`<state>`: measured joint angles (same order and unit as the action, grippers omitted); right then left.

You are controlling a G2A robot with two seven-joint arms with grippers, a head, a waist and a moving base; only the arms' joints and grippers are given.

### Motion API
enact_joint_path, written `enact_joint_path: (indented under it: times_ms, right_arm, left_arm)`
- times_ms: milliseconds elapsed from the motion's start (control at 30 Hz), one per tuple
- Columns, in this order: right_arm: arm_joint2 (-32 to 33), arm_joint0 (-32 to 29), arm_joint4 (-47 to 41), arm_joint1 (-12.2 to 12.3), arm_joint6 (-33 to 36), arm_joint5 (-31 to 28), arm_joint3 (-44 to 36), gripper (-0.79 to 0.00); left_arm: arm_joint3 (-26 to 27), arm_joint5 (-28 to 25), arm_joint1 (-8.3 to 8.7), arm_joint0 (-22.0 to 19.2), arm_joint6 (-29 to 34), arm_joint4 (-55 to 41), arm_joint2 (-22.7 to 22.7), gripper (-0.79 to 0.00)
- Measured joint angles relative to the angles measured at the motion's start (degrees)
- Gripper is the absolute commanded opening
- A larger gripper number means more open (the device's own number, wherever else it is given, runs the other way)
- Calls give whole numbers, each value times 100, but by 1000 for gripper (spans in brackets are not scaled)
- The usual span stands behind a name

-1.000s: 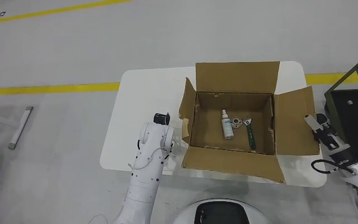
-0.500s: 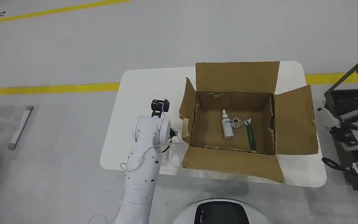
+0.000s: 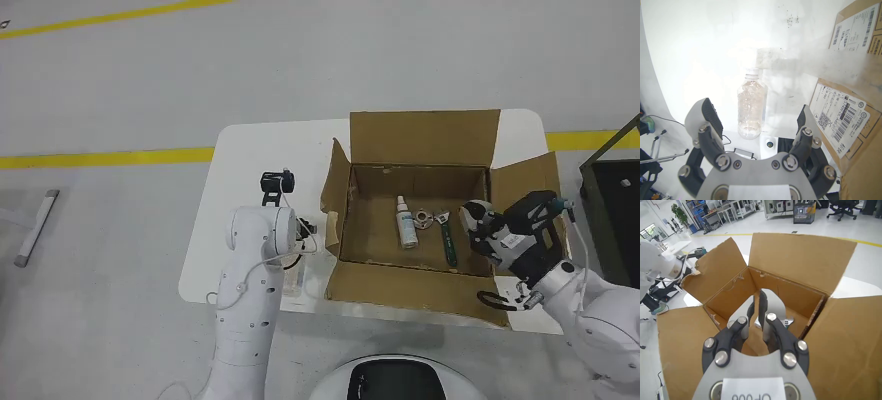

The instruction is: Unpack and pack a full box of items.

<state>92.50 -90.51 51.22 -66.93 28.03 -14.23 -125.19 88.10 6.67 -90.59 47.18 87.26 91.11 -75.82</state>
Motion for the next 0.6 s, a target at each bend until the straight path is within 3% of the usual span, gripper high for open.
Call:
enact_joint_path:
  times_ms: [100,133,167,367,600]
  right_arm:
    - [27,-7,-11,0,-4,-5,-13,-776]
    - [30,-8,-12,0,-4,-6,-15,-702]
    - [30,-9,-12,0,-4,-7,-15,-785]
    - [94,-62,64,6,71,151,79,-785]
    - [-497,471,785,-27,792,1221,322,-785]
  left_arm:
    - [-61,159,3,-10,-67,30,-54,0]
    - [-82,148,5,-12,-59,37,-54,0]
    - [-92,104,7,-15,-37,43,-48,0]
    - [-81,30,12,-10,77,-37,-68,0]
    - [-82,31,12,-10,74,-34,-68,0]
